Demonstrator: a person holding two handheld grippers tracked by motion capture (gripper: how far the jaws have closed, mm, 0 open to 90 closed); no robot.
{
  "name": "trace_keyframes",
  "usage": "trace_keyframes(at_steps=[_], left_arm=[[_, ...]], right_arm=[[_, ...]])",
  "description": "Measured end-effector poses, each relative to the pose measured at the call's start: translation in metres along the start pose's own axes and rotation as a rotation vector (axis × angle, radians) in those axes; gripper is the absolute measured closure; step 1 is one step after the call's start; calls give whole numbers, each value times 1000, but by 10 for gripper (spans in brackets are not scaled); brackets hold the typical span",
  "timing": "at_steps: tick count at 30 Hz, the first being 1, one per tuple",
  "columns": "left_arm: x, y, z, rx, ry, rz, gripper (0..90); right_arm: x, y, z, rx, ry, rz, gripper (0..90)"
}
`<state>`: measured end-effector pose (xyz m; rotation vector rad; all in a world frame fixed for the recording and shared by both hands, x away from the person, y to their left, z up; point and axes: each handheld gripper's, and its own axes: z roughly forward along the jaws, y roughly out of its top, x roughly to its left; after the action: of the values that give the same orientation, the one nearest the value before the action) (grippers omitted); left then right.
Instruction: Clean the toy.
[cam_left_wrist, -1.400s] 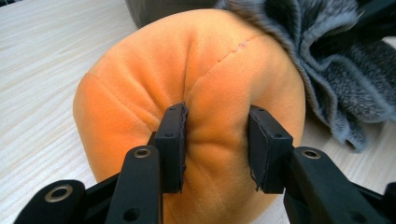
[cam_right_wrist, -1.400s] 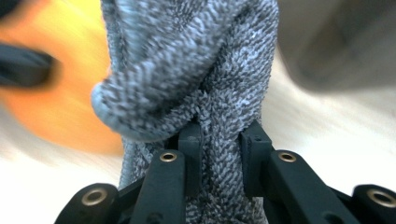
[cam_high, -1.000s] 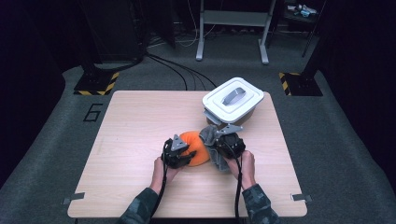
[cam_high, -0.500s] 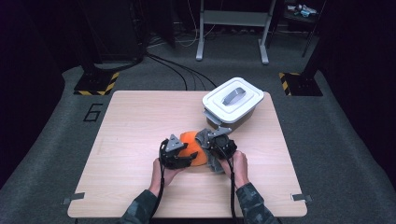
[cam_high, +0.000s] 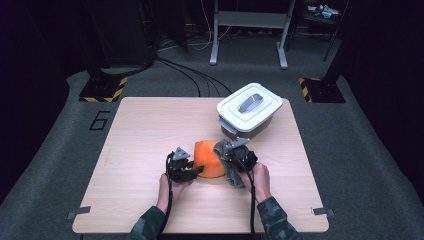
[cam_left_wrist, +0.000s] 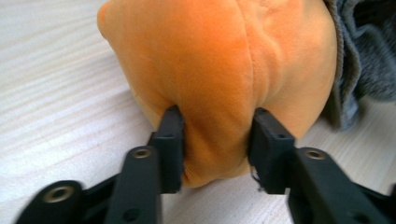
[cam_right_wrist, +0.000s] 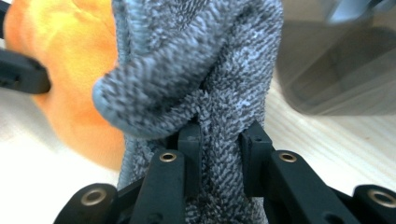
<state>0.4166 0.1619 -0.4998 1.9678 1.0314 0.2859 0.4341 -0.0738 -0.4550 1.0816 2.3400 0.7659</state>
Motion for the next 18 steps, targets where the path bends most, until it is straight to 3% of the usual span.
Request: trace_keyframes(at_steps=[2,3,7,9,11,14,18], left_arm=[[-1,2,-5,-8,-1,6,651],[-1,3,-7,-7,-4,6,655],[-5,7,-19,-11,1,19,657],[-6,10,-26,-13,6,32,657],[-6,11,-28,-9,3,37,655],[-4,10,-23,-8,-6,21,611],[-6,11,-21,-39,0,10,412]], right_arm=[[-4,8,-13,-9,4,1,746],[-4,12,-20,-28,-1,-21,746],[12,30,-35,-94,37,-18,746],[20,35,-25,-79,46,-54,746],[23,32,-11,-33,8,-82,749],[16,23,-1,-26,26,-37,750],[9,12,6,7,-2,-23,752]])
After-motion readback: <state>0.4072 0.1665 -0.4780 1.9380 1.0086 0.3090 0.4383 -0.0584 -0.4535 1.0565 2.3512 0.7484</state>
